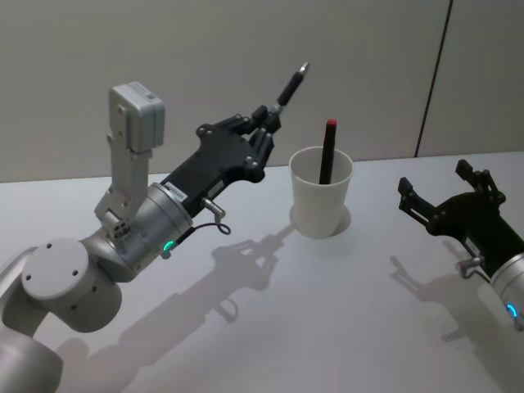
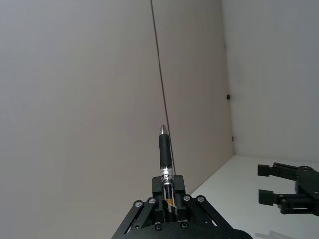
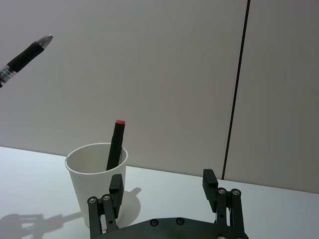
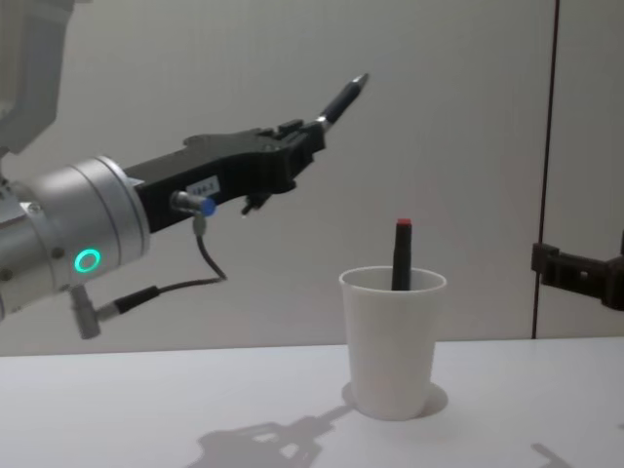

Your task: Place the pen into the pen holder.

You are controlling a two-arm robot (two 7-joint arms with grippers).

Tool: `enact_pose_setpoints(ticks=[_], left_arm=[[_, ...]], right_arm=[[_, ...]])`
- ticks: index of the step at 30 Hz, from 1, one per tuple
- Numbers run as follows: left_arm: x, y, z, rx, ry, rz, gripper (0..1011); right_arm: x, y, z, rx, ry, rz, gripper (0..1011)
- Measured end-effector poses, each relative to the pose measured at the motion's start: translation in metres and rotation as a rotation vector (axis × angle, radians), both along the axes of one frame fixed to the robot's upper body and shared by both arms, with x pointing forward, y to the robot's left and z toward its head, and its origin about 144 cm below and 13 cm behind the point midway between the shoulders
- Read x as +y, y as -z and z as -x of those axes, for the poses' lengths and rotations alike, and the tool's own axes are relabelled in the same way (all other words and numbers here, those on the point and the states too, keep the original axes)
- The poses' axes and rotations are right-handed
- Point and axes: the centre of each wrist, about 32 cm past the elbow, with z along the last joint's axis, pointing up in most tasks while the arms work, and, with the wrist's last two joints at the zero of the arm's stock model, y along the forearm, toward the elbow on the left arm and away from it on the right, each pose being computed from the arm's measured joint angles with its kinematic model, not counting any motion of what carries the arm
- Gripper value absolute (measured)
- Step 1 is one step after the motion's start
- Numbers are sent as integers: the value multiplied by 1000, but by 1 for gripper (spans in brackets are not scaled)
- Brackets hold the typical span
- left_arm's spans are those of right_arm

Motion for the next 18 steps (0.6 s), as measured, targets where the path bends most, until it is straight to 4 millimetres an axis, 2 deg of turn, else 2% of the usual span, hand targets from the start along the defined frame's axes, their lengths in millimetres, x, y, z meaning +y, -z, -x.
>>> enact_pose_setpoints(ticks=[18], left_arm=[[-10,-3,0,-2,136,-21,136]], right_arm=[[0,0,0,0,0,0,1001]])
